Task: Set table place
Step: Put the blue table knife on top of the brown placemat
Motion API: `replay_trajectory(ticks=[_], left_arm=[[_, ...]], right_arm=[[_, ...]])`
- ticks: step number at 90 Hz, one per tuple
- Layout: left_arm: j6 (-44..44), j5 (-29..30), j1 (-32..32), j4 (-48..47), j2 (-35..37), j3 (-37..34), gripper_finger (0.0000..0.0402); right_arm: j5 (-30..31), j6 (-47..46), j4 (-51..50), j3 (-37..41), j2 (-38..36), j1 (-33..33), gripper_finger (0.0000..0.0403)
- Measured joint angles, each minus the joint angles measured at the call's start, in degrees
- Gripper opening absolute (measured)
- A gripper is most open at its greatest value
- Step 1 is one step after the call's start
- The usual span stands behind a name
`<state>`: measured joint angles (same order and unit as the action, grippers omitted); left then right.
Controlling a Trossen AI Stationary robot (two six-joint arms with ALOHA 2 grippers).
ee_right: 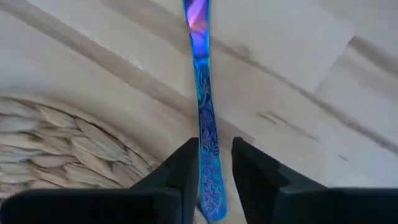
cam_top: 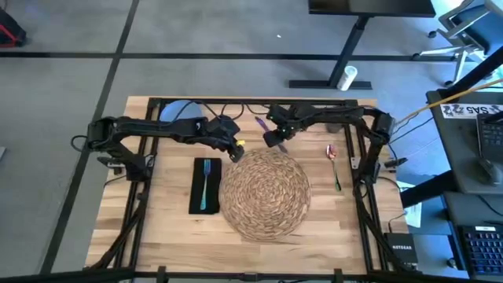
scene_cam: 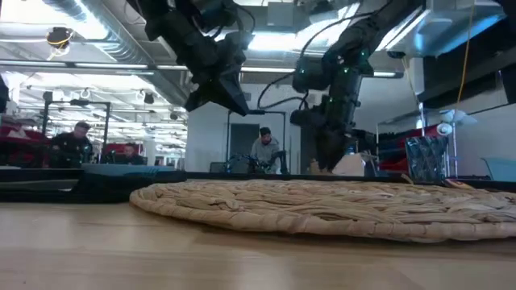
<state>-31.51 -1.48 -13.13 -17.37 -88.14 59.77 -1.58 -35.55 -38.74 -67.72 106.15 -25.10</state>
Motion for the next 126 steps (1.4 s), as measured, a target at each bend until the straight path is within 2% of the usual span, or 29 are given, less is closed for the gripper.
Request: replay_trajectory(ticks=[27, 87, 97, 111, 126], left_arm=[[-0.4, 0.0, 0.0, -0.1, 0.0, 0.0, 0.0000], [-0.2, 0.0, 0.0, -0.1, 0.0, 0.0, 0.0000], [-0.2, 0.0, 0.0, -0.1, 0.0, 0.0, 0.0000], [-0.2, 0.0, 0.0, -0.1, 0.0, 0.0, 0.0000], [-0.2, 0.0, 0.0, -0.1, 0.0, 0.0, 0.0000]], right_arm=[[-4.0, -0.1, 3.6, 3.1, 2.1, 0.0, 0.0079], [-4.2, 0.0, 4.9, 3.3, 2.4, 0.3, 0.0078], [-4.5, 0.0, 5.1, 3.3, 2.4, 0.3, 0.0060], [-4.4, 1.1, 5.2, 3.3, 2.4, 0.4, 0.0009], [-4.0, 1.4, 5.1, 3.3, 2.4, 0.4, 0.0006]])
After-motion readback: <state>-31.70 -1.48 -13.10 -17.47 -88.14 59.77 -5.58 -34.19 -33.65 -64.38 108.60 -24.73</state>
